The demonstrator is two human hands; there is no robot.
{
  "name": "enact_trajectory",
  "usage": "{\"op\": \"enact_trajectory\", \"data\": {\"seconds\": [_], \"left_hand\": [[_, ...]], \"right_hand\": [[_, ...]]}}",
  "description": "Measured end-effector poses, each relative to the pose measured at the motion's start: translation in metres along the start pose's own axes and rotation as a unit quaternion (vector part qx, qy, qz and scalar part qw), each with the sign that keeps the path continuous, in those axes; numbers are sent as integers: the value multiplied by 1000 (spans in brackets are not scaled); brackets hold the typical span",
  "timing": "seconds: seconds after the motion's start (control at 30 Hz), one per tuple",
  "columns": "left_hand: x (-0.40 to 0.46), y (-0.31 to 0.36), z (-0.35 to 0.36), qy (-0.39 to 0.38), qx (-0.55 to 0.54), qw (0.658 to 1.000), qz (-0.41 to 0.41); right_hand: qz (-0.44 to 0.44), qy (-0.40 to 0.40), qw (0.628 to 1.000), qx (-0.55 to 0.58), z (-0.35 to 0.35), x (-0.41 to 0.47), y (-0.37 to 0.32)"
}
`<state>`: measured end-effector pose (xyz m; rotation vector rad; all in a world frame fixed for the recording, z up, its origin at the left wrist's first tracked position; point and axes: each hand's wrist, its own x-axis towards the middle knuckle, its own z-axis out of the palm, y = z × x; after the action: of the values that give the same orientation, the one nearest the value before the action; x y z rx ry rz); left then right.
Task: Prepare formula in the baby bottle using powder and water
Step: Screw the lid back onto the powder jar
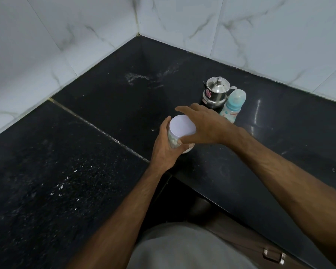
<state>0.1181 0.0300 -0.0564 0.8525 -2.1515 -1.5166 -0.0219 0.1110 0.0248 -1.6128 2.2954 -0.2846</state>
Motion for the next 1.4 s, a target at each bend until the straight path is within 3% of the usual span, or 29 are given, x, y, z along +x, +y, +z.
{"op": "enact_trajectory", "data": {"seconds": [0.13, 0.3, 0.5, 0.87, 1.2, 1.4], "left_hand": [[-1, 0, 0, 2, 10, 1000, 4], [-1, 4, 0, -5, 9, 1000, -3], [-1, 6, 1, 7, 10, 1000, -4], [-3, 3, 4, 23, 15, 1000, 0], [-2, 5, 4, 14, 21, 1000, -7], [-3, 4, -4, -11, 4, 1000, 21]], "right_hand": [[-35, -79, 991, 106, -5, 3, 7], [3, 26, 999, -22, -2, 3, -1], [-41, -71, 993, 84, 1, 5, 5], [-15, 5, 993, 116, 14, -6, -3], [-7, 20, 992, 126, 19, -4, 1], [-12, 107, 963, 248, 30, -13, 6]]}}
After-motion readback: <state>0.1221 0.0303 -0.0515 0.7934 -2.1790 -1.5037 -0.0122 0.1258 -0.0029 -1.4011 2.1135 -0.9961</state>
